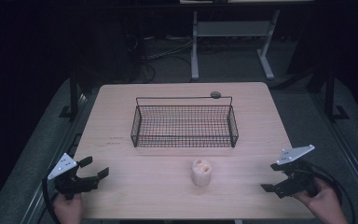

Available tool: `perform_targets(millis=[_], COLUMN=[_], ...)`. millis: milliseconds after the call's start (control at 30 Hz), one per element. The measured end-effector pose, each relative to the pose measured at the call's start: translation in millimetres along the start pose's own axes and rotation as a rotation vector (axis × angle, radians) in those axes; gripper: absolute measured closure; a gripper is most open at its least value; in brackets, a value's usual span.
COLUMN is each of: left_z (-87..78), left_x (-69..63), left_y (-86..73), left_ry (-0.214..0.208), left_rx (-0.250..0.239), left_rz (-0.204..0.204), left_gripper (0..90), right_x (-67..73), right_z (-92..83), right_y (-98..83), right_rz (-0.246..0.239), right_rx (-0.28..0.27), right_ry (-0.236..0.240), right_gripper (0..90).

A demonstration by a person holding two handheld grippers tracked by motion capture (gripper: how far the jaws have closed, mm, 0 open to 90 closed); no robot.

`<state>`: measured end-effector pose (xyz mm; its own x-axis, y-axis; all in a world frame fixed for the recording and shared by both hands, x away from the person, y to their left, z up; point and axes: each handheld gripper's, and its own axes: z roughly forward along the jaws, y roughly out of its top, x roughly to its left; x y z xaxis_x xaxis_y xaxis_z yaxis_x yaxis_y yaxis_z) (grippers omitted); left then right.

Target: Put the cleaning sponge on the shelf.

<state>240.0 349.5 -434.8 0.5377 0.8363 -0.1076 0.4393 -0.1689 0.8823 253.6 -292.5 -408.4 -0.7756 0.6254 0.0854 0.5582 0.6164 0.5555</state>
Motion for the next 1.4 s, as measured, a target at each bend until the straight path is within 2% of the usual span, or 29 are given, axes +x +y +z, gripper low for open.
perform_targets(millis=[500, 1067, 1400], left_z=[-0.2, -1.0, 0.8], left_x=[1.7, 0.4, 0.2], left_y=[0.3, 0.7, 1.7], left_ry=[0.005, -0.001, -0.003], left_rx=[-0.008, -0.011, -0.009], left_rz=[-0.002, 0.002, 0.005], left_gripper=[13.8, 13.8, 13.8], right_x=[11.9, 19.4, 24.5], right_z=[13.6, 20.3, 25.2], right_y=[35.2, 65.7, 87.6], right_rz=[-0.105, -0.168, -0.224], right_rx=[0.03, 0.048, 0.059], right_ry=[0.019, 0.033, 0.049], right_gripper=[14.7, 14.7, 14.8])
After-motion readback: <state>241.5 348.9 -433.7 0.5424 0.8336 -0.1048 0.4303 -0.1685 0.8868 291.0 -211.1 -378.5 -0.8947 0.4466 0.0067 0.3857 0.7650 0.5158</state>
